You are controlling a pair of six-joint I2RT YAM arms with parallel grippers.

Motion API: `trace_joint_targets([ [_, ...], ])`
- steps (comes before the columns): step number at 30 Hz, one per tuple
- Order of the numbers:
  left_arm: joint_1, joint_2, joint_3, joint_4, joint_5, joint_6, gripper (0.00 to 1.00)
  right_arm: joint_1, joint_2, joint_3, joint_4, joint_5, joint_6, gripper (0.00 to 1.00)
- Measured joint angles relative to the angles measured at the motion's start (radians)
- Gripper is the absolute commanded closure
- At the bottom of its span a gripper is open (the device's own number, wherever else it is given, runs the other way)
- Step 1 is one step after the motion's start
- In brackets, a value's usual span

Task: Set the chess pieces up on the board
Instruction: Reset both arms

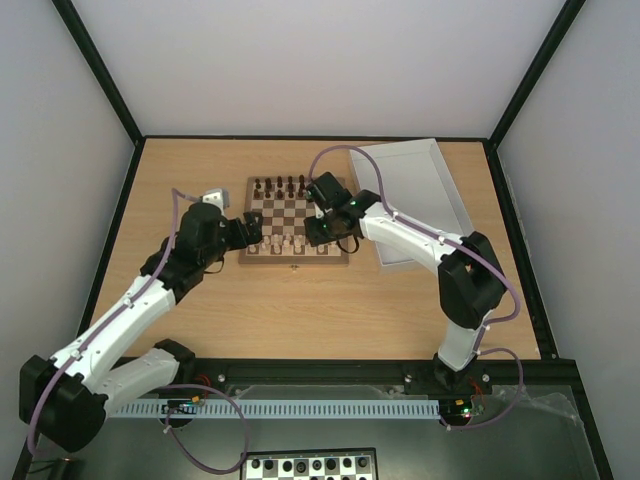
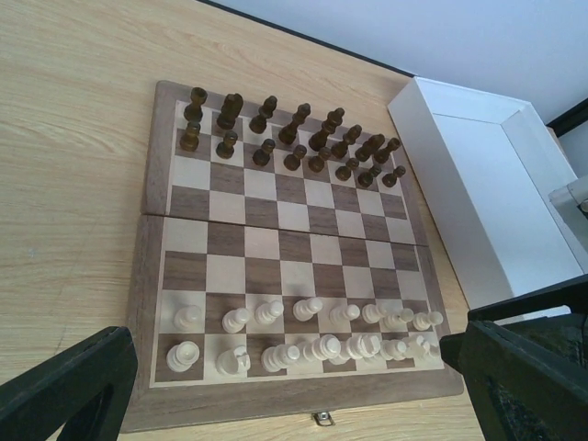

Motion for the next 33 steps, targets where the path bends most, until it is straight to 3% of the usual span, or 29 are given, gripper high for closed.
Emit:
trace_joint_targets([
  [3, 0.0, 0.013, 0.0, 0.006, 0.0, -0.003, 0.01, 0.0, -0.002, -0.002, 0.003, 0.002, -0.002, 0.44],
  [5, 0.0, 0.018, 0.0, 0.013, 0.0, -0.007, 0.01, 0.0, -0.012, -0.016, 0.013, 0.007, -0.002, 0.35],
  [17, -0.003, -0.016, -0.09, 0.102, -0.072, -0.015, 0.01, 0.0, -0.171, -0.222, 0.161, 0.081, 0.037, 0.14],
  [29, -0.005, -0.064, -0.111, 0.139, -0.152, -0.011, 0.0, 0.0, -0.247, -0.36, 0.257, 0.103, 0.052, 0.08],
  [33, -0.006, -0.064, -0.111, 0.151, -0.158, -0.011, 0.01, 0.0, -0.251, -0.381, 0.263, 0.12, 0.056, 0.01],
])
